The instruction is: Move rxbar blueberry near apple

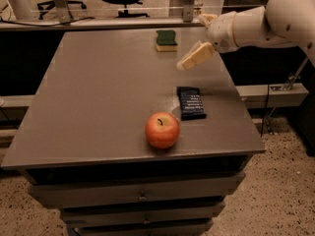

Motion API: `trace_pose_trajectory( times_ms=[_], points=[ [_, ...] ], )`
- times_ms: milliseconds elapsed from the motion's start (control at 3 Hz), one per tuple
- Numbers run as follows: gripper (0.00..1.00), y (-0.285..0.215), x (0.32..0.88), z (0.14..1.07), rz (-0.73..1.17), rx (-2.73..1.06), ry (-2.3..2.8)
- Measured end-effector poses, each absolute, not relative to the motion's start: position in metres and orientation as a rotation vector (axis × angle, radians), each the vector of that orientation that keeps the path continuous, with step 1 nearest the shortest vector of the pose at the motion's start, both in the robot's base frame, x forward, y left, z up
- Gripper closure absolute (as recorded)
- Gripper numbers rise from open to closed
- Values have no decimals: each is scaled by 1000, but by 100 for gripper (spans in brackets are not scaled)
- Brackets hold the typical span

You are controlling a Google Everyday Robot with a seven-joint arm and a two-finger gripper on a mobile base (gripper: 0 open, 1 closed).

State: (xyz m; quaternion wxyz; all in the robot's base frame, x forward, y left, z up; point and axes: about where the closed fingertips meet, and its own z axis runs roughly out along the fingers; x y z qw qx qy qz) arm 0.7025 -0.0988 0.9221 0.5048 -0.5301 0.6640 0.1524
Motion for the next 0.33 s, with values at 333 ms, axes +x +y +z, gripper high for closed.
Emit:
trace_pose_trajectory(
  times_ms=[333],
  points=[
    [0,-114,714,959,287,-1303,1498]
  ],
)
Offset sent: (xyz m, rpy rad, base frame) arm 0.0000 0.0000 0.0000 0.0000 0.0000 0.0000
